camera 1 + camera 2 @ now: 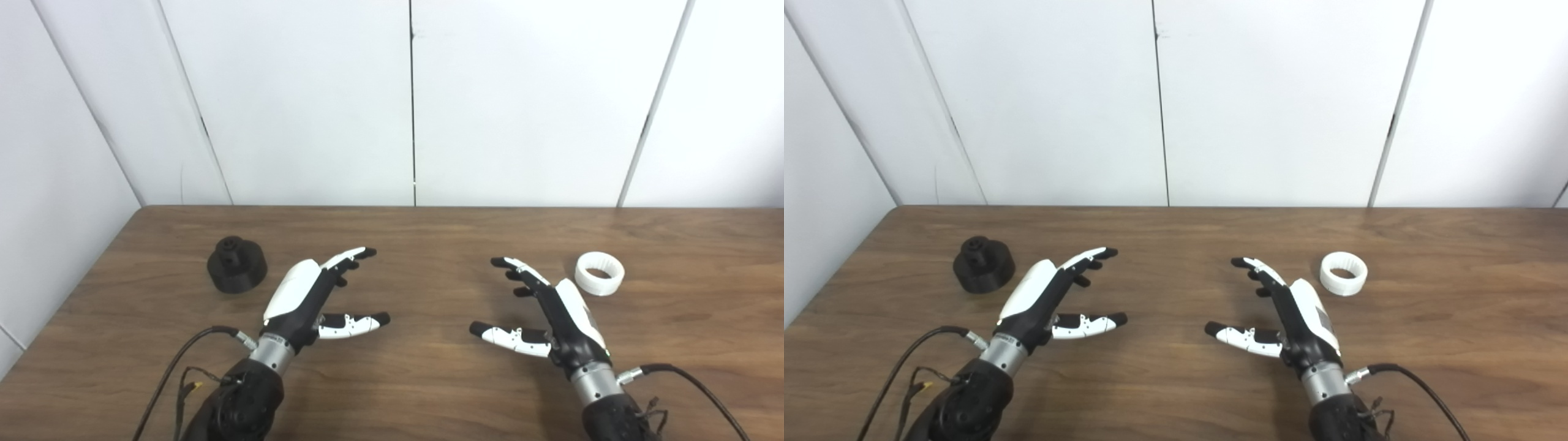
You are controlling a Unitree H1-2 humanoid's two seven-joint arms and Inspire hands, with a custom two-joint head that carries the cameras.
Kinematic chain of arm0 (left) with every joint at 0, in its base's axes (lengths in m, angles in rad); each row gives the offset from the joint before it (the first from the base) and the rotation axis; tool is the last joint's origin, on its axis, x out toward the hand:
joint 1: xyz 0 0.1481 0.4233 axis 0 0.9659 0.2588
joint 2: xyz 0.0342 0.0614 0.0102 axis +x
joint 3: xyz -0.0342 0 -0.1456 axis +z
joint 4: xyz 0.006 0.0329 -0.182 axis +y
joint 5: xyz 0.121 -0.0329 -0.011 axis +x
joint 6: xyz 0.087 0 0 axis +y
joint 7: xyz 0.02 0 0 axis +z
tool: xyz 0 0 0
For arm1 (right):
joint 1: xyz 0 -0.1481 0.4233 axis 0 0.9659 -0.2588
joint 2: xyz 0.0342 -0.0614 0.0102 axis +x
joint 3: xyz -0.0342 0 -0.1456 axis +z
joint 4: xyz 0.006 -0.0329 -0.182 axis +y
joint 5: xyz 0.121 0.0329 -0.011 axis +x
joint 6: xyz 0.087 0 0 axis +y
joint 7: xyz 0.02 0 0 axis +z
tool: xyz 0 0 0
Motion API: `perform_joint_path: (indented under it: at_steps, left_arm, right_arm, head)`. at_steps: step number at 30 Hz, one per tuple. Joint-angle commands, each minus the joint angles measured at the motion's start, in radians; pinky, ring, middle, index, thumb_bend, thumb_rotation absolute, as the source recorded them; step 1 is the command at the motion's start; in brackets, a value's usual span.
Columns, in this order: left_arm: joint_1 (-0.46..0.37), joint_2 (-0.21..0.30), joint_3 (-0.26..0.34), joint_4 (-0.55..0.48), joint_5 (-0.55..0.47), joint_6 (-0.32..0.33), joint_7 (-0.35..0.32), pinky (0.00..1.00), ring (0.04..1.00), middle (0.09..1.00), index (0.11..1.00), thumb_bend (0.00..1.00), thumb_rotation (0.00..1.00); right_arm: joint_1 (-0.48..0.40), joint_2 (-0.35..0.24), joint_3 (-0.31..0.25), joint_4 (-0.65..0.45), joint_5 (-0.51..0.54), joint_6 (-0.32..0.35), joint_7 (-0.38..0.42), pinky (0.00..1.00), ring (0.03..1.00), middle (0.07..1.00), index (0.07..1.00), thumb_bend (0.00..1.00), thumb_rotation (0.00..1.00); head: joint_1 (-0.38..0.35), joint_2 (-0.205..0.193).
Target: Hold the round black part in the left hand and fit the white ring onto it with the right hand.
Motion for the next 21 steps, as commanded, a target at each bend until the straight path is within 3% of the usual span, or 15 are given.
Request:
perform_joint_path:
  at_steps: [1, 15, 17, 21]
  left_arm:
    - [-0.046, 0.008, 0.006, -0.02, -0.003, -0.026, 0.022, 0.7, 0.835, 0.881, 0.849, 0.72, 0.36]
    - [-0.039, -0.004, 0.002, -0.031, 0.012, -0.007, 0.02, 0.72, 0.849, 0.888, 0.853, 0.68, 0.38]
    - [-0.038, -0.009, -0.001, -0.031, 0.018, -0.004, 0.021, 0.73, 0.854, 0.891, 0.856, 0.67, 0.38]
    - [-0.039, -0.03, -0.018, -0.008, 0.047, -0.016, 0.047, 0.71, 0.849, 0.89, 0.855, 0.69, 0.42]
  right_arm:
    - [-0.034, -0.005, -0.004, -0.033, 0.001, -0.013, -0.007, 0.76, 0.852, 0.895, 0.841, 0.79, 0.37]
    - [-0.03, -0.018, -0.006, -0.044, 0.007, -0.012, -0.002, 0.75, 0.841, 0.887, 0.836, 0.77, 0.32]
    - [-0.029, -0.021, -0.007, -0.04, 0.009, -0.015, -0.003, 0.75, 0.84, 0.886, 0.835, 0.81, 0.35]
    - [-0.021, -0.042, -0.021, -0.032, 0.029, -0.032, 0.0, 0.73, 0.839, 0.886, 0.835, 0.82, 0.36]
  head:
    - [0.0, -0.001]
    - [0.002, 0.002]
    - [0.033, -0.009]
    - [0.186, -0.043]
